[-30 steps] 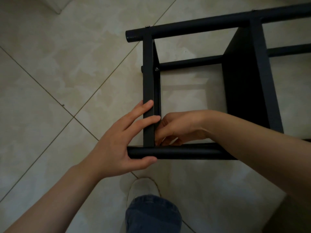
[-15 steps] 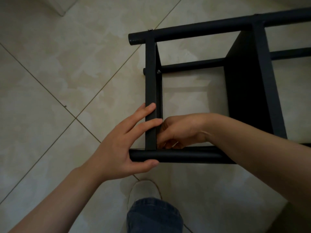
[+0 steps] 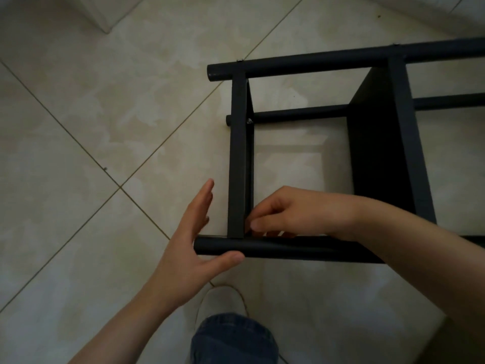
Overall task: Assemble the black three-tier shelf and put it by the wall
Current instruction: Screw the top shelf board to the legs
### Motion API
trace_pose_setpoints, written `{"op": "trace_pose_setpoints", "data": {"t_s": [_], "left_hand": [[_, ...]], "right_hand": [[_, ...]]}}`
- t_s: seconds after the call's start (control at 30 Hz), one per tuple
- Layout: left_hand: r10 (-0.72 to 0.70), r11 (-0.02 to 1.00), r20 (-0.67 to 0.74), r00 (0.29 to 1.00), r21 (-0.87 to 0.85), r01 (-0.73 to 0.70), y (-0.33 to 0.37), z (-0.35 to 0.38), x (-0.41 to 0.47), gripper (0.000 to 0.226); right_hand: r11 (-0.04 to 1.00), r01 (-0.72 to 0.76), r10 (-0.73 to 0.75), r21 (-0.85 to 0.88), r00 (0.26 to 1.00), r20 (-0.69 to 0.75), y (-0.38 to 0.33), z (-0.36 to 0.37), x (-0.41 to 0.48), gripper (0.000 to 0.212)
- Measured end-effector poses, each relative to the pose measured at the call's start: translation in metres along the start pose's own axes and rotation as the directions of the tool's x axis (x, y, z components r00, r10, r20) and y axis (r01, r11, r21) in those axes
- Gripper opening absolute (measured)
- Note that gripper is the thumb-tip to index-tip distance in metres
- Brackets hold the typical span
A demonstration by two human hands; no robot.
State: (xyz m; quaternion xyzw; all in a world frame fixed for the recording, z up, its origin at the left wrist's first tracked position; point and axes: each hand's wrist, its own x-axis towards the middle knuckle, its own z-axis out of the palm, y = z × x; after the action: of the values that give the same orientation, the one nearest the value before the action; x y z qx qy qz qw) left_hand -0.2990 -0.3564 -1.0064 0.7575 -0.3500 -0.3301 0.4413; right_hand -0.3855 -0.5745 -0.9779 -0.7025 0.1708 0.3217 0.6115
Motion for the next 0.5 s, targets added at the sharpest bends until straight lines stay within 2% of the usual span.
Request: {"op": "trace_pose_setpoints", "data": {"t_s": [0.07,0.17,0.33,0.5], "left_hand": [[-0.152,0.960,-0.055,0.987,-0.245,0.134,-0.002,0.014,-0.008,0.101],[-0.256,0.888,-0.031,0.966,-0.403,0.222,0.001,0.032,-0.013,0.090],[-0.209,0.897,-0.007,0.978,-0.400,0.189,0.014,0.043,-0.008,0.066],[-0.181,0.936,-0.005,0.984,-0.309,0.170,0.020,0.040,-0.003,0.067]], "right_hand": [[0.998,0.034,-0.036,-0.047,0.999,-0.036,0.000,0.003,-0.007,0.021],[0.991,0.090,-0.098,-0.098,0.992,-0.083,-0.002,0.006,-0.017,0.022],[0.973,0.163,-0.186,-0.166,0.973,-0.134,-0.010,0.007,-0.031,0.020],[0.956,0.158,-0.198,-0.248,0.969,-0.147,-0.014,0.013,-0.036,0.020]]}}
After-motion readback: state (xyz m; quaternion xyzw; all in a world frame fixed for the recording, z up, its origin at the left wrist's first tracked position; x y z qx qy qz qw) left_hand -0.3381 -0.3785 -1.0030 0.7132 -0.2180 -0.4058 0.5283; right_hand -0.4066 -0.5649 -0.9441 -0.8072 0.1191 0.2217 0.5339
